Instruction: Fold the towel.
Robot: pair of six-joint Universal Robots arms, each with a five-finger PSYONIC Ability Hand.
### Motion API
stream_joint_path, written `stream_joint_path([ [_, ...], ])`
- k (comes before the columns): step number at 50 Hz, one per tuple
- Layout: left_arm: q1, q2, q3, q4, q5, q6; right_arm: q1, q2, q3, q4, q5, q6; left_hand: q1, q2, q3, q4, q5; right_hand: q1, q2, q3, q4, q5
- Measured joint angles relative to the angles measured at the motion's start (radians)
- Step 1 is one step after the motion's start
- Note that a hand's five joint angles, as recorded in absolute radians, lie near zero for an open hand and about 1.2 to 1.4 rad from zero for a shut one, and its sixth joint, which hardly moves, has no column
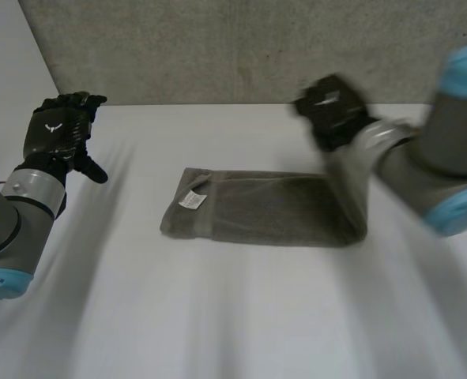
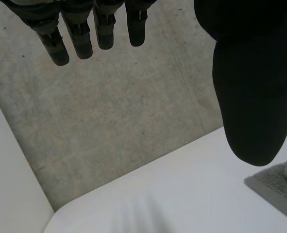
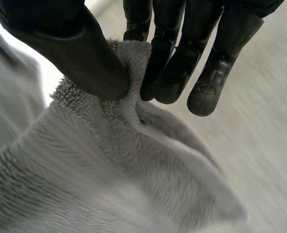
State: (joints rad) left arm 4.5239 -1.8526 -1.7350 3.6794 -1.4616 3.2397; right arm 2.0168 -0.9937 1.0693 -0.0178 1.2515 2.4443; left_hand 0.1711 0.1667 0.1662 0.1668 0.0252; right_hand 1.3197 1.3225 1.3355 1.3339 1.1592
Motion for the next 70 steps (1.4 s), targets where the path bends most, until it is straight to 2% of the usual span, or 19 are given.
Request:
stream_joint_path([
  [5, -0.02, -0.004, 0.002, 0.002, -0.001, 0.0, 0.222, 0.152, -0.058, -0.08, -0.004, -0.005, 0.0, 0.0, 0.0, 0.0, 0.0, 0.0, 0.0, 0.0, 0.0, 0.0],
  [11, -0.04, -0.014, 0.003, 0.005, -0.002, 0.001, 0.36, 0.288, -0.083, -0.18, -0.004, -0.015, 0.0, 0.0, 0.0, 0.0, 0.0, -0.027, -0.027, -0.031, -0.03, -0.032],
  [14, -0.049, -0.024, 0.007, 0.008, -0.002, 0.003, 0.386, 0.322, -0.083, -0.216, 0.006, -0.022, 0.0, 0.0, 0.0, 0.0, 0.0, -0.36, -0.371, -0.372, -0.368, -0.381],
  [16, -0.058, -0.037, 0.015, 0.01, -0.002, 0.003, 0.391, 0.33, -0.076, -0.234, 0.025, -0.025, 0.0, 0.0, 0.0, 0.0, 0.0, -0.749, -0.762, -0.758, -0.75, -0.768],
  [18, -0.066, -0.049, 0.022, 0.011, -0.003, 0.003, 0.389, 0.324, -0.066, -0.242, 0.049, -0.027, 0.0, 0.0, 0.0, 0.0, 0.0, -0.976, -0.99, -0.99, -0.982, -1.015],
  [20, -0.081, -0.066, 0.034, 0.012, -0.004, 0.003, 0.382, 0.297, -0.047, -0.246, 0.085, -0.027, 0.0, 0.0, 0.0, 0.0, 0.0, -1.067, -1.072, -1.088, -1.072, -1.097],
  [26, -0.132, -0.1, 0.063, 0.014, -0.009, 0.001, 0.329, 0.147, 0.058, -0.244, 0.171, -0.002, 0.0, 0.0, 0.0, 0.0, 0.0, -1.083, -1.072, -1.089, -1.072, -1.097],
  [28, -0.154, -0.11, 0.07, 0.014, -0.009, 0.001, 0.277, 0.064, 0.134, -0.239, 0.196, 0.03, 0.0, 0.0, 0.0, 0.0, 0.0, -1.083, -1.072, -1.089, -1.072, -1.097],
  [34, -0.228, -0.157, 0.085, 0.016, -0.012, 0.003, 0.13, -0.066, 0.335, -0.217, 0.21, 0.164, 0.0, 0.0, 0.0, 0.0, 0.0, -1.087, -1.072, -1.089, -1.072, -1.097],
  [40, -0.279, -0.225, 0.098, 0.016, -0.027, 0.009, 0.015, -0.081, 0.471, -0.196, 0.178, 0.258, 0.0, 0.0, 0.0, 0.0, 0.0, -1.064, -1.067, -1.08, -1.065, -1.084],
  [44, -0.295, -0.267, 0.106, 0.014, -0.052, 0.011, -0.038, -0.061, 0.528, -0.198, 0.131, 0.279, 0.0, 0.0, 0.0, 0.0, 0.0, -0.911, -0.919, -0.925, -0.926, -0.908],
  [47, -0.298, -0.286, 0.11, 0.013, -0.072, 0.012, -0.066, -0.033, 0.546, -0.212, 0.099, 0.281, 0.0, 0.0, 0.0, 0.0, 0.0, -0.673, -0.682, -0.696, -0.696, -0.685],
  [50, -0.297, -0.29, 0.111, 0.012, -0.087, 0.011, -0.087, -0.001, 0.543, -0.234, 0.082, 0.279, 0.0, 0.0, 0.0, 0.0, 0.0, -0.3, -0.294, -0.323, -0.323, -0.323],
  [55, -0.293, -0.267, 0.102, 0.011, -0.095, 0.008, -0.105, 0.028, 0.517, -0.252, 0.081, 0.276, 0.0, 0.0, 0.0, 0.0, 0.0, -0.065, -0.014, -0.035, -0.027, -0.035],
  [70, -0.286, -0.14, 0.053, 0.012, -0.092, 0.0, -0.1, -0.011, 0.46, -0.251, 0.12, 0.279, 0.0, 0.0, 0.0, 0.0, 0.0, -0.057, 0.006, 0.0, 0.0, -0.011],
])
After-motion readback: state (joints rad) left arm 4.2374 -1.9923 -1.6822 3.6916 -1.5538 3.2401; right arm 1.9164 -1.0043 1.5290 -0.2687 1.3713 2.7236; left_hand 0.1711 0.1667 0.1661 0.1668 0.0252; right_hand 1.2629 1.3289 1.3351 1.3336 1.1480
